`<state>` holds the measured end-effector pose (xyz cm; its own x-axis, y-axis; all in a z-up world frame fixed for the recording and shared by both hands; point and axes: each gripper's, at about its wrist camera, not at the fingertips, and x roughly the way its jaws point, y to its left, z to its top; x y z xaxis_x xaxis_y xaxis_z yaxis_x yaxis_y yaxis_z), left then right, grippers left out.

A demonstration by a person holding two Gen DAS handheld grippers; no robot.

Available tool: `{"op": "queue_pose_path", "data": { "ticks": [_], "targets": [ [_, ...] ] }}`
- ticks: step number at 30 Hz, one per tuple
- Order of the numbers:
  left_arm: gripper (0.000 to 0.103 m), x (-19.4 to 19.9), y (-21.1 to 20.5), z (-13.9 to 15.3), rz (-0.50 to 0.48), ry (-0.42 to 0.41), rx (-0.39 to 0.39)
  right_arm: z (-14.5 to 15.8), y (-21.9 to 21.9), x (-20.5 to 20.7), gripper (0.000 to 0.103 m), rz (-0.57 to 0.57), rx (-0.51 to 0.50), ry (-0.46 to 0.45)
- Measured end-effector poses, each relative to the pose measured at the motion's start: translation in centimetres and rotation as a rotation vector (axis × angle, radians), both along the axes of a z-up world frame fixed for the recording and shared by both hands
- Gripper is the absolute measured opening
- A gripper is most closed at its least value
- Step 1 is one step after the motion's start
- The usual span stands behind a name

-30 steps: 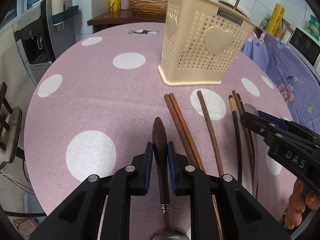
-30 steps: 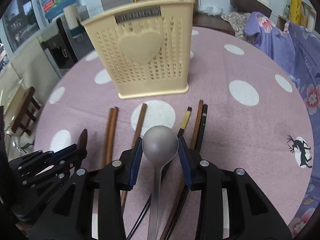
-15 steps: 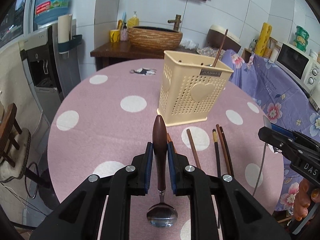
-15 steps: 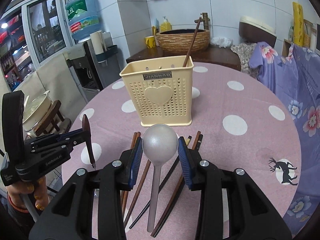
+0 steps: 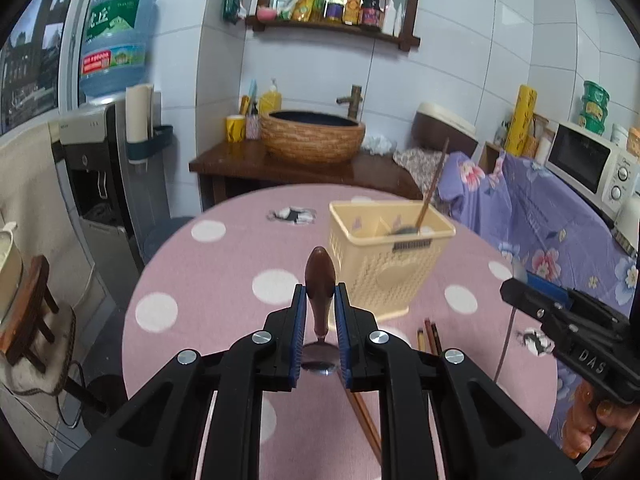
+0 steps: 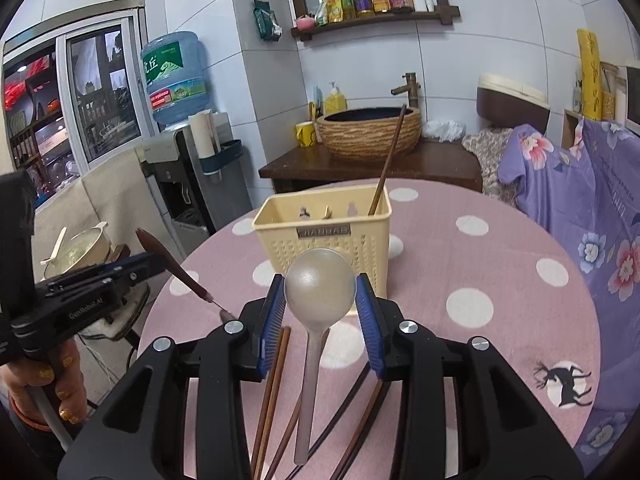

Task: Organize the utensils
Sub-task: 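Lift both spoons and lower them into the cream holder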

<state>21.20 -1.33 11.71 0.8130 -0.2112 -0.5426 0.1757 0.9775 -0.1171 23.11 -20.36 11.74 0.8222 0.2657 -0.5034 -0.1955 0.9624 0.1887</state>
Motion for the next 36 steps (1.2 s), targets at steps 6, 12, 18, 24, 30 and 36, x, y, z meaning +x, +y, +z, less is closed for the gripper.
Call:
{"op": "queue_pose_path", "data": {
  "ticks": [6,12,18,24,30,36],
  "targets": [
    [0.015,2.0,-0.7,4.9,-0.009,-0.077,0.002,3.9,-0.5,3.3,0.037,-0.033,0.007,-0.055],
    [0.015,3.4,-2.3,9.4,-0.020,-0.158,-0.004,7.7,-1.2,7.4,0.037,-0.112,0.008,-0.127],
    [0.015,6.5,-4.6,11.3,-0.018,-0.174,-0.027,10.0,-1.1,12.5,0.037,-0.223,0.007,-0.196],
    [0.015,9.4,-5.7,8.8,0.012,-0.118,-0.039,7.0,-0.2,15.4,0.037,-0.275,-0.071,-0.241],
    [0.015,10.2,-5.6,5.0,0.013,-0.054,-0.041,3.0,0.2,14.9,0.037,-0.261,-0.101,-0.230],
    [0.015,10.7,-5.5,1.4,0.002,0.018,-0.033,-0.1,-0.3,13.6,0.037,-0.246,-0.100,-0.181]
  ]
}}
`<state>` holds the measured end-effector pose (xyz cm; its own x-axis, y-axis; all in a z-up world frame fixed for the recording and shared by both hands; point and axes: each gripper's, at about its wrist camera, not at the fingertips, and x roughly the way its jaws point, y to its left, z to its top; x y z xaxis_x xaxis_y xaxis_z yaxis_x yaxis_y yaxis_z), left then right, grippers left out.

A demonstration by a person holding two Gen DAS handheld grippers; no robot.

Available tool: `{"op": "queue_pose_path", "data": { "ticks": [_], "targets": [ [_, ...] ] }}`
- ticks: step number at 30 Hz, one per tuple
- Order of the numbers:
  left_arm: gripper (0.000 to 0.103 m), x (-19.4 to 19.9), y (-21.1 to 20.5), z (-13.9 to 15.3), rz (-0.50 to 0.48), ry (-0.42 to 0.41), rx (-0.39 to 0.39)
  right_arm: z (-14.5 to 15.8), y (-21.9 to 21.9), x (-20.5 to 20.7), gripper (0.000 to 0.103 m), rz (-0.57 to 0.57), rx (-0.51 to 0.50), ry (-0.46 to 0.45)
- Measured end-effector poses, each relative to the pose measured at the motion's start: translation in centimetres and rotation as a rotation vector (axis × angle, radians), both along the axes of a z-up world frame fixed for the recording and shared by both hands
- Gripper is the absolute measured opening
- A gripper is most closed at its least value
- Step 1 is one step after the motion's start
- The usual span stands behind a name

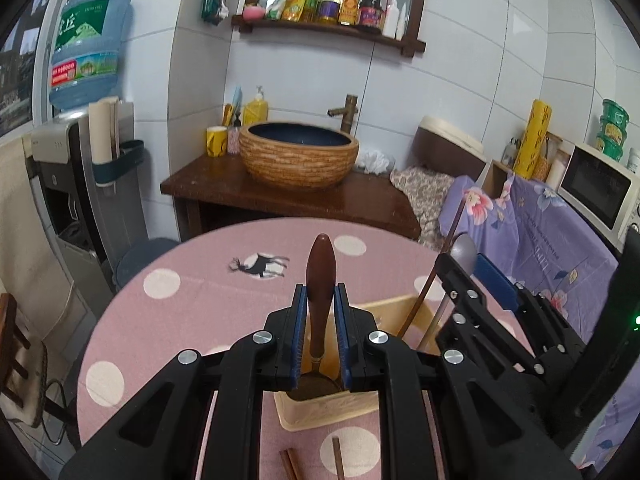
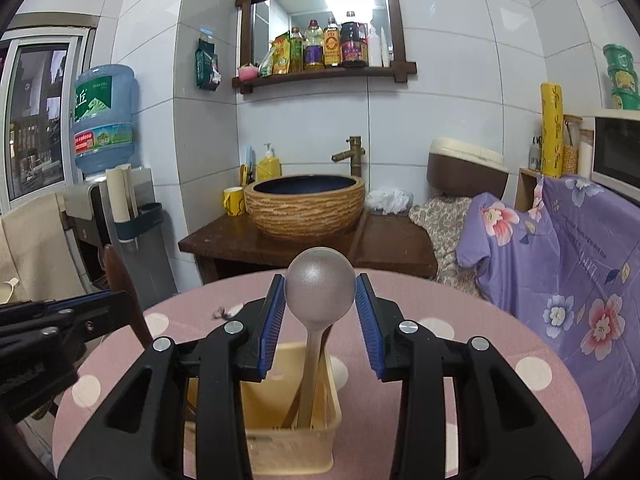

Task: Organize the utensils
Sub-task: 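Lift both spoons and lower them into the cream holder, then open both tools to release the spoons into the holder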

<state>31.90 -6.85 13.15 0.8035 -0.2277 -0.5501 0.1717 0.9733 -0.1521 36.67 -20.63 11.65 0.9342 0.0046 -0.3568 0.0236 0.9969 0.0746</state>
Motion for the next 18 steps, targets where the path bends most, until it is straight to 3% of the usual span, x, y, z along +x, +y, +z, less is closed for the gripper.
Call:
{"op": "queue_pose_path", "data": {
  "ticks": [9,11,13,18],
  "targets": [
    [0.015,0.3,-0.2,-3.9,-0.012,0.050,0.020,-2.8,-0.2,-0.5,0.037,0.030,0.000,0.071],
    [0.015,-0.2,-0.3,-4.0,-0.017,0.014,0.042,-3.3,-0.3,-0.7,0.037,0.034,0.004,0.074],
    [0.015,-0.7,-0.2,-4.0,-0.022,-0.007,0.051,-3.6,-0.4,-1.0,0.047,0.040,0.018,0.073],
    [0.020,-2.9,0.4,-2.8,-0.028,-0.117,0.059,-3.3,-1.2,-2.9,0.056,0.041,0.049,0.041]
  ]
}}
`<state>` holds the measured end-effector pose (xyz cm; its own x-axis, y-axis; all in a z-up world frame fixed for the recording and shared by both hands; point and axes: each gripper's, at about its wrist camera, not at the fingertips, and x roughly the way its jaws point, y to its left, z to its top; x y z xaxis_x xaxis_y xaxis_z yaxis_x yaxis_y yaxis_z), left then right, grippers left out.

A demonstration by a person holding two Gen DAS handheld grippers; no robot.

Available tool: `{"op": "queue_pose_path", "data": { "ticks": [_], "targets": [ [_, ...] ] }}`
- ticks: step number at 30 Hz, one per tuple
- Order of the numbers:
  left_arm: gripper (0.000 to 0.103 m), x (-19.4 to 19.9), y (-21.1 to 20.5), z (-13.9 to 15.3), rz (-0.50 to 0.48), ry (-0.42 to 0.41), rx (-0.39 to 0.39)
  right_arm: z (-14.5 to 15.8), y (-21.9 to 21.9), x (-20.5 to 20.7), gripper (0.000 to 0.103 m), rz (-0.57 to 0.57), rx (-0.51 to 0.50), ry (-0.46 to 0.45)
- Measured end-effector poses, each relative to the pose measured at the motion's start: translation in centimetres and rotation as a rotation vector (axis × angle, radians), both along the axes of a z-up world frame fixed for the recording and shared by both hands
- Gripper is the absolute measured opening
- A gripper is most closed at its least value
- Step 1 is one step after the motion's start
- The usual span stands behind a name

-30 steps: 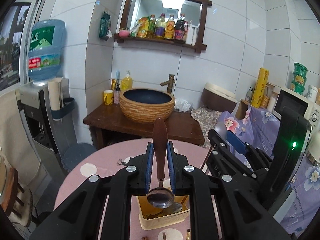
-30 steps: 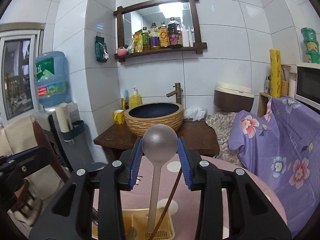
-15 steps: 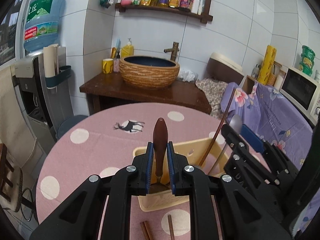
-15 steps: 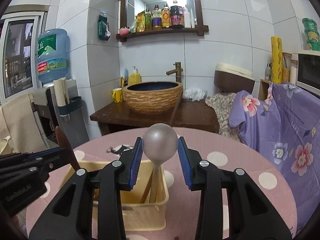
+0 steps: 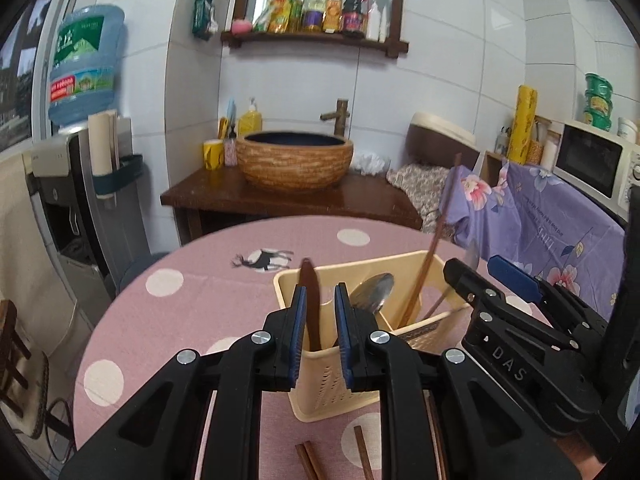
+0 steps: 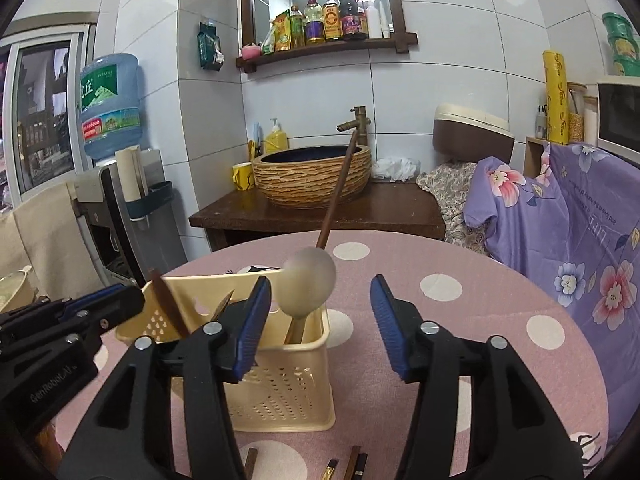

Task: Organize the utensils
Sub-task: 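Open both tools to release the spoons into the holder, then move the left tool toward the pair of wooden chopsticks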

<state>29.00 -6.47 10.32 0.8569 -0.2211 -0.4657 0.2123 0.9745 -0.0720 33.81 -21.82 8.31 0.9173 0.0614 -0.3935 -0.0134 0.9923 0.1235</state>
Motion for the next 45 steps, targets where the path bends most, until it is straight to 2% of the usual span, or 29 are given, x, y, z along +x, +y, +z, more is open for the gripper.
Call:
{"op": "queue_pose_path", "data": {
  "ticks": [1,3,5,10,13,15,19,27,35,39,44,45],
  "targets": [
    [0.025,-0.5,0.1,0.1,0.003,-0.016,0.008,0.0,-0.2,-0.5,0.057,-0.002,0.004,-0.001],
    [0.055,-1.7,0.5,0.3,0.019,-0.033,0.026,0.0,-0.5,-1.5,0.057,-0.008,0.007,0.015],
    [0.059,-2.7,1.1,-0.1,0.040,-0.011,0.026,-0.2,-0.9,-2.6,0.058,-0.019,0.005,0.049],
    [0.059,-4.2,2.6,-2.9,0.058,0.133,0.043,-2.2,-2.1,-5.2,0.058,-0.049,0.009,0.222],
    [0.049,-5.1,2.9,-5.4,0.038,0.230,0.051,-4.2,-2.3,-6.8,0.058,-0.041,0.019,0.312],
    [0.042,-5.7,2.8,-7.3,0.026,0.283,0.062,-5.7,-2.0,-7.8,0.058,-0.036,-0.010,0.361],
    [0.034,-6.7,2.3,-10.4,0.007,0.360,0.103,-8.9,-0.8,-9.6,0.058,-0.023,-0.086,0.437],
    [0.031,-7.5,1.6,-12.7,0.002,0.407,0.112,-12.3,-0.3,-10.8,0.058,-0.026,-0.071,0.516],
    [0.030,-7.5,0.8,-13.3,0.021,0.400,0.125,-12.6,-0.4,-10.3,0.058,-0.060,-0.065,0.539],
    [0.030,-7.4,1.6,-13.2,0.019,0.419,0.056,-12.7,-1.1,-10.2,0.057,-0.060,-0.035,0.542],
    [0.030,-7.4,1.1,-13.0,0.005,0.421,0.036,-12.7,-1.2,-10.0,0.057,-0.082,-0.057,0.543],
    [0.030,-7.4,0.8,-13.0,0.008,0.414,0.054,-12.7,-1.3,-10.0,0.057,-0.082,-0.051,0.544]
  ]
}}
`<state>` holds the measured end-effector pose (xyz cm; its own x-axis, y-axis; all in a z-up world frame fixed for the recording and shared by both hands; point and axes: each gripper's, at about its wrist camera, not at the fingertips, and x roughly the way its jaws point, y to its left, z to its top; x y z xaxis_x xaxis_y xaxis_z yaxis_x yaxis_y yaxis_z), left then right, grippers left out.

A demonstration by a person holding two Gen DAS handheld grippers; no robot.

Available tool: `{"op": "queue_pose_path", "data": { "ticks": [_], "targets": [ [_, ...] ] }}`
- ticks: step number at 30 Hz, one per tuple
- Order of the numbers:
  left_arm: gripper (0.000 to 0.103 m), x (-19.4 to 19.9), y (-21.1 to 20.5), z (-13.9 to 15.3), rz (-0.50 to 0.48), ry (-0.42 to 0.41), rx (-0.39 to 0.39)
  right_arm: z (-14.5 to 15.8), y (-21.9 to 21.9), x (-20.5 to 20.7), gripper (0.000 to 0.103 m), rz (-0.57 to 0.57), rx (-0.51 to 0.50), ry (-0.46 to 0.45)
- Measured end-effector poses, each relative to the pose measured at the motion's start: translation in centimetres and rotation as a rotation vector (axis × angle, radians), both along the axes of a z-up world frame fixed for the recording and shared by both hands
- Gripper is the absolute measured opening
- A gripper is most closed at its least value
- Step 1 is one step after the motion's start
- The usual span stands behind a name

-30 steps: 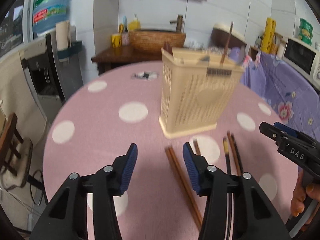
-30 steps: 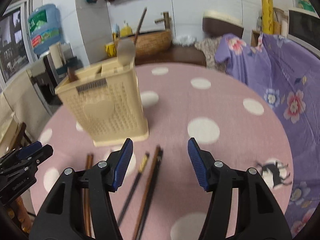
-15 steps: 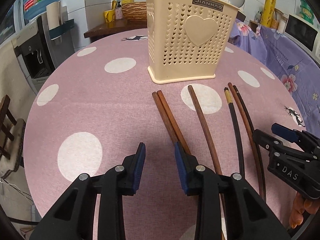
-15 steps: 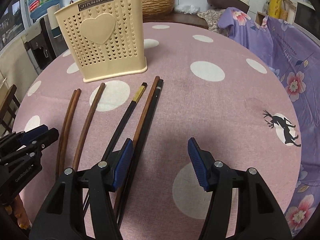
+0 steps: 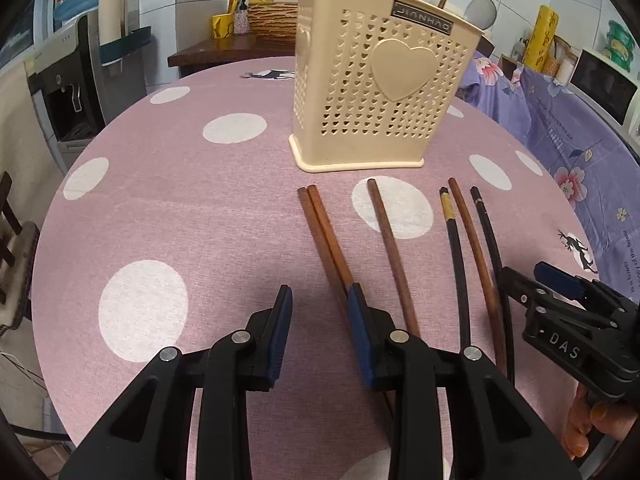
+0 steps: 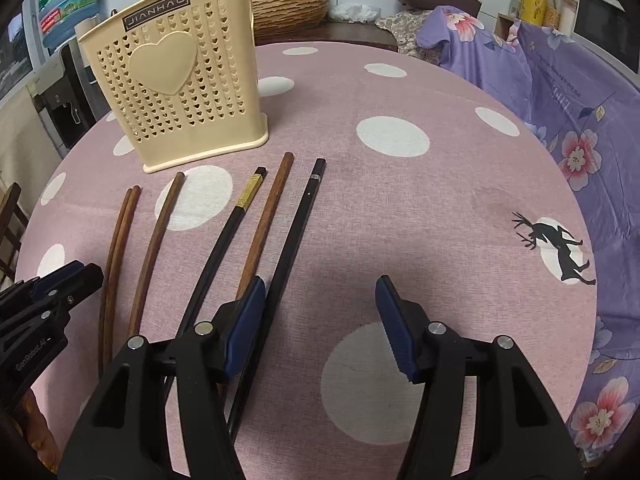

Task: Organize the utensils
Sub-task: 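Move the left tool toward the pair of wooden chopsticks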

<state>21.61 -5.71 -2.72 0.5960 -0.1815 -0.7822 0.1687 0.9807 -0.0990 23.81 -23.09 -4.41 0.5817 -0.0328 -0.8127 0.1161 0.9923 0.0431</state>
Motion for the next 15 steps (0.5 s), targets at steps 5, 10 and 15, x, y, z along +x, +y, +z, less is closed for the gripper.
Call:
{"op": "queue_pose_path", "data": {
  "ticks": [5,10,15],
  "targets": [
    [0.030,0.0,0.1,-0.3,0.023,-0.010,0.030,0.1,-0.2,-0.2,0.057,-0.009,0.011,0.001],
    [0.030,0.3,1.2,-0.3,0.032,0.012,-0.008,-0.1,-0.9,0.0,0.058,-0.015,0.049,0.009],
    [0.030,0.4,0.5,0.0,0.013,0.013,-0.053,-0.3,-0.3,0.2,0.058,-0.004,0.018,0.006]
  ]
}}
